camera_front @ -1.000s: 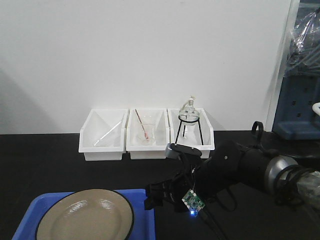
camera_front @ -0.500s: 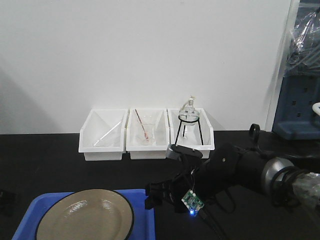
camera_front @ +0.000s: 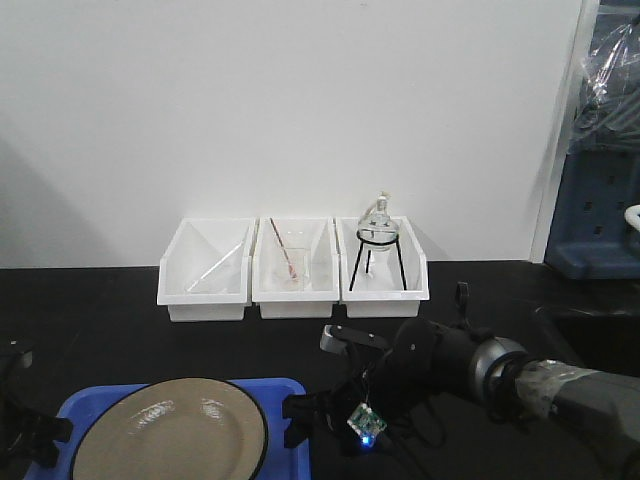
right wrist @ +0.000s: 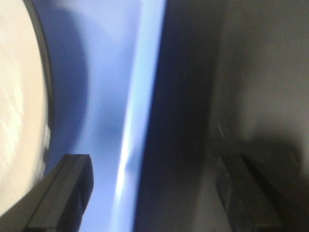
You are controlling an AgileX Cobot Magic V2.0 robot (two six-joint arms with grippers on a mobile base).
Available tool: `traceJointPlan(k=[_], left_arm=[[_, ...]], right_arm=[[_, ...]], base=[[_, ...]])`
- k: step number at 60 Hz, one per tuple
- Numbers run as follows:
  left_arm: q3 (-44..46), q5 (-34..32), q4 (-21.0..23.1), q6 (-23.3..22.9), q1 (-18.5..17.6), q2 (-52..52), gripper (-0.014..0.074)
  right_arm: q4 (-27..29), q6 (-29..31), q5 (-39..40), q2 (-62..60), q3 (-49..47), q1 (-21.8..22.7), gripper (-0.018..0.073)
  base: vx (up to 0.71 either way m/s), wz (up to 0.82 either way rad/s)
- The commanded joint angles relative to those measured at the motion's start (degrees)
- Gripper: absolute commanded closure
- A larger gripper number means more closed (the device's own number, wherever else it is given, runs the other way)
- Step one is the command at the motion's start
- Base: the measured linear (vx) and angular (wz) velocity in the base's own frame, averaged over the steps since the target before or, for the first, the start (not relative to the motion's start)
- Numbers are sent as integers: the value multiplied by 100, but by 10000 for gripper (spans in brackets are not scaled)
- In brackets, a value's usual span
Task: Place disk in tray to left cabinet
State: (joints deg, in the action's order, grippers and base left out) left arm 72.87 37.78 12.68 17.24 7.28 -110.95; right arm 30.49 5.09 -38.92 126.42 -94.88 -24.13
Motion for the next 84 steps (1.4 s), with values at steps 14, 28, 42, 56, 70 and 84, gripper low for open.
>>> traceJointPlan(k=[14,28,42,56,70,84], left_arm=[[177,-213,447,176,-29,58,94],[171,-427,452,176,-29,47,94],[171,-603,490,176,-29,33,94],[171,-372,747,181,-29,-271,94],[171,-302,1008,181,-29,-335,140],[178,208,1472,254,-29,-335,391]], right_arm=[[-668,-708,-916,507,-1669,20,1],[-878,-1058,-1306,788,-2232,0,41],[-864,-1009,-1624,855,-2282,-152,41],[-889,-954,-1574,953,-2282,-395,41],[-912,-1404,-1810,960,-2282,-381,152],[-894,-1587,-1855,960,-2282,-381,463]], base=[[0,0],[0,0],[0,0],[0,0],[0,0],[0,0]])
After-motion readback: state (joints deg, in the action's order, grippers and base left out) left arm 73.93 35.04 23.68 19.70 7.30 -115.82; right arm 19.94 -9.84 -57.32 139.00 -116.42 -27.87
